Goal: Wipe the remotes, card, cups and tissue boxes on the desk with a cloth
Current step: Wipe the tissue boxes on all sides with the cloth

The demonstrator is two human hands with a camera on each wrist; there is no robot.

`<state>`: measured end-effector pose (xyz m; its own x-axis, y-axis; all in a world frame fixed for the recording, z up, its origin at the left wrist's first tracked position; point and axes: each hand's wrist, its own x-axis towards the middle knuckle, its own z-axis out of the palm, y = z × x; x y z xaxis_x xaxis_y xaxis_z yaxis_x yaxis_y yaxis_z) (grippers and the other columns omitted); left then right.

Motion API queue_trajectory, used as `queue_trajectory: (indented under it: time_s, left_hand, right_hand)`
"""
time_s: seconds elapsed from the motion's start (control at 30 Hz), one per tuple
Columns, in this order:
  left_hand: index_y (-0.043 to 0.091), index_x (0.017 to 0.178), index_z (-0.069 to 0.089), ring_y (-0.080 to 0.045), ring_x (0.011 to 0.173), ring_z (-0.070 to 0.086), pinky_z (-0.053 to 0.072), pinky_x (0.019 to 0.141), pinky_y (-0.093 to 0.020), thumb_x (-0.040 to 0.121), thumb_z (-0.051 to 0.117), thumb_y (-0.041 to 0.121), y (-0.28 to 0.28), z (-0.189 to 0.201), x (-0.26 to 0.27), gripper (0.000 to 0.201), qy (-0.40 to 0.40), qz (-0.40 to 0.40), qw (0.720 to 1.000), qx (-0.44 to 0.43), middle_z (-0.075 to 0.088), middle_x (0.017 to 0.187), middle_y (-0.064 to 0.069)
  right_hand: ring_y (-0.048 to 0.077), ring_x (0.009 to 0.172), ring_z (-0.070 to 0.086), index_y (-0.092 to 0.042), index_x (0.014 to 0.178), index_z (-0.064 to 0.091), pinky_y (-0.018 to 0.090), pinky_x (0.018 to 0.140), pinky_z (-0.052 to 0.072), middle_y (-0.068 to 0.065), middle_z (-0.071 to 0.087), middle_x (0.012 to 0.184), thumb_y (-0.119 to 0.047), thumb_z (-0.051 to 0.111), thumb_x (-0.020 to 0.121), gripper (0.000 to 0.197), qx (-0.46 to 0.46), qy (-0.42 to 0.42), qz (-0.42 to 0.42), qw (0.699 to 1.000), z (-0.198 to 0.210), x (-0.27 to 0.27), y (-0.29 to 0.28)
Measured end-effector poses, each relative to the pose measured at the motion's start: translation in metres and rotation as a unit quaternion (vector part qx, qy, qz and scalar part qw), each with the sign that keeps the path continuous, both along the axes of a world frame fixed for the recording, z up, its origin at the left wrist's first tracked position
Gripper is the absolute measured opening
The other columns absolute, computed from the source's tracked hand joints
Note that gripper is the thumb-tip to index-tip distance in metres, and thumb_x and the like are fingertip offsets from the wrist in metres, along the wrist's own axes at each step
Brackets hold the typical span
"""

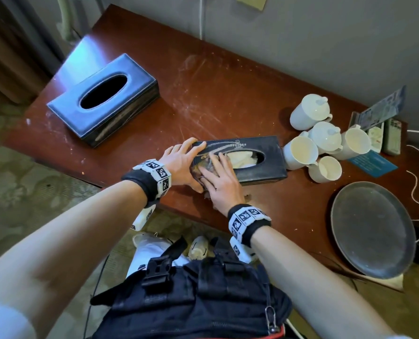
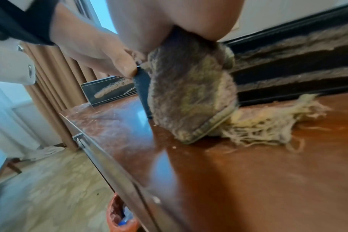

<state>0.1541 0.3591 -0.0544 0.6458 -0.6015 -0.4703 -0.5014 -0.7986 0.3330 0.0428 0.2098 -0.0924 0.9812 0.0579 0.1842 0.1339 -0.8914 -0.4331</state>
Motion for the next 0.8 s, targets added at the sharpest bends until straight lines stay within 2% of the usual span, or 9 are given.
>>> queue_trajectory:
  time_s: [0.07,0.13,0.23,0.3,0.43,0.53,0.6,0.7,0.8]
  left_hand:
    - [0.032,0.157,-0.004,-0.031,0.149,0.012,0.012,0.122,-0.048,0.06,0.079,0.07,-0.001,0.001,-0.001,0.133,-0.002,-0.001,1.0,0.003,-0.003,0.164,-0.002]
    - [0.029,0.157,-0.003,-0.032,0.148,0.014,0.011,0.122,-0.047,0.062,0.079,0.067,-0.003,0.003,-0.003,0.132,-0.011,-0.008,1.0,0.008,-0.001,0.164,-0.005]
    - [0.026,0.157,-0.001,-0.033,0.146,0.016,0.01,0.122,-0.046,0.063,0.076,0.07,-0.003,0.004,-0.005,0.13,-0.052,-0.026,0.998,0.021,0.003,0.162,-0.009]
    - [0.025,0.157,0.0,-0.033,0.146,0.015,0.009,0.122,-0.046,0.064,0.074,0.072,0.0,0.006,-0.006,0.128,-0.066,-0.037,0.997,0.032,0.004,0.162,-0.009]
    - [0.024,0.157,0.0,-0.031,0.147,0.012,0.008,0.122,-0.044,0.064,0.073,0.072,0.016,0.014,0.0,0.127,-0.079,-0.054,0.994,0.056,0.004,0.162,-0.009]
    - [0.027,0.157,-0.001,-0.03,0.148,0.007,0.006,0.122,-0.044,0.064,0.075,0.068,0.042,0.011,0.002,0.127,-0.056,-0.039,0.996,0.058,-0.001,0.163,-0.006]
    - [0.029,0.157,-0.003,-0.028,0.149,0.003,0.003,0.122,-0.044,0.064,0.077,0.066,0.051,0.007,0.001,0.129,-0.044,-0.03,0.997,0.049,-0.004,0.164,-0.004]
    - [0.023,0.157,-0.007,-0.025,0.151,-0.002,0.0,0.123,-0.045,0.061,0.082,0.064,0.052,0.004,-0.001,0.138,-0.012,0.013,1.0,0.019,-0.004,0.165,0.0]
    - [0.019,0.158,-0.006,-0.025,0.152,-0.002,-0.001,0.123,-0.045,0.057,0.085,0.062,0.053,0.003,-0.001,0.143,-0.001,0.048,0.999,0.0,0.001,0.166,-0.001]
  right_hand:
    - [0.036,0.14,0.036,-0.015,0.125,0.067,0.044,0.117,0.028,0.013,0.046,0.148,-0.028,0.045,0.097,0.038,-0.016,-0.01,0.047,0.999,0.0,-0.005,-0.016]
    - [0.035,0.138,0.04,-0.012,0.124,0.067,0.041,0.114,0.033,0.013,0.049,0.146,-0.026,0.044,0.097,0.038,-0.028,-0.005,0.05,0.998,0.002,-0.01,-0.03]
    - [0.031,0.137,0.043,-0.008,0.122,0.067,0.035,0.114,0.034,0.012,0.049,0.146,-0.023,0.043,0.099,0.036,0.041,0.032,-0.04,0.998,0.013,-0.01,-0.043]
    - [0.023,0.134,0.048,-0.009,0.126,0.065,0.028,0.113,0.033,0.006,0.048,0.148,-0.019,0.049,0.1,0.032,0.099,0.049,-0.103,0.989,0.025,-0.004,-0.056]
    - [0.019,0.127,0.053,-0.01,0.128,0.064,0.009,0.106,0.026,0.006,0.053,0.143,-0.017,0.055,0.099,0.031,0.118,0.0,-0.161,0.98,0.062,0.019,-0.084]
    - [0.021,0.131,0.05,-0.013,0.132,0.061,0.016,0.108,0.028,0.007,0.051,0.145,-0.02,0.054,0.1,0.034,0.09,0.009,-0.162,0.983,0.071,0.035,-0.101]
    - [0.023,0.138,0.042,-0.019,0.139,0.055,0.027,0.112,0.028,0.005,0.043,0.152,-0.026,0.049,0.102,0.038,0.059,0.084,-0.138,0.985,0.059,0.039,-0.104]
    - [0.026,0.148,0.017,-0.024,0.148,0.042,0.039,0.121,0.016,0.005,0.026,0.16,-0.031,0.042,0.104,0.044,-0.009,0.153,-0.098,0.983,0.03,0.037,-0.095]
    - [0.031,0.147,0.012,-0.025,0.15,0.038,0.045,0.122,0.007,0.01,0.023,0.16,-0.036,0.029,0.104,0.048,-0.087,0.132,-0.118,0.98,0.018,0.04,-0.083]
